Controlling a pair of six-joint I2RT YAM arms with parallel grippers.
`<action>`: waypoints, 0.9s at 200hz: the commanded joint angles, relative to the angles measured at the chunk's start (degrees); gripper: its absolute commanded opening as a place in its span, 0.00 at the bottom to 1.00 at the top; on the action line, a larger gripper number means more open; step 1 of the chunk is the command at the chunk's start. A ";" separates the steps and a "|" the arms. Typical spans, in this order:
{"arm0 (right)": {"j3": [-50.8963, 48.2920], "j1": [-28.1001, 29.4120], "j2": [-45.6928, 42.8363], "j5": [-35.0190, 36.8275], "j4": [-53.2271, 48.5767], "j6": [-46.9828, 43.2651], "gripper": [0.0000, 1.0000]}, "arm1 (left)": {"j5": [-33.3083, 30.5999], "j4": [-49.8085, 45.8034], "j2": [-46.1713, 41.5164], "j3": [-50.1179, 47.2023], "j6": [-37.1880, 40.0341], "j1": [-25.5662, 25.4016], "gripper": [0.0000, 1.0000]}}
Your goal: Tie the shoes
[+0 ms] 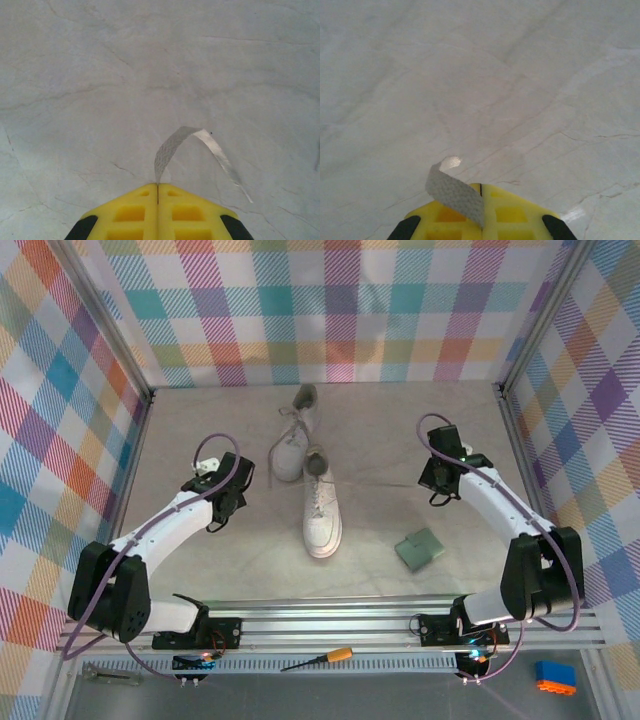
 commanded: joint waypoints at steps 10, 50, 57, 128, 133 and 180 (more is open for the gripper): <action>-1.39 -3.97 2.56 -1.80 -0.28 1.28 0.00 | 0.36 0.77 1.65 -1.27 1.51 2.55 0.00; -1.04 -5.95 6.47 -2.96 -0.31 0.92 0.00 | -0.37 1.24 4.71 -1.36 1.22 2.82 0.00; -1.22 -6.15 6.76 -3.20 -0.20 0.90 0.00 | -0.67 1.24 5.01 -1.44 1.19 2.98 0.00; -2.11 -6.05 5.02 -10.89 -0.02 0.35 0.00 | 3.43 3.47 -3.84 -4.50 2.33 3.38 0.00; -2.35 -5.64 4.85 -10.50 -0.34 0.46 0.00 | 3.95 3.71 -4.95 -4.95 2.40 3.28 0.00; -8.40 -3.54 -3.84 -11.59 2.14 1.93 0.00 | 6.03 4.76 -9.41 -5.61 3.95 1.42 0.00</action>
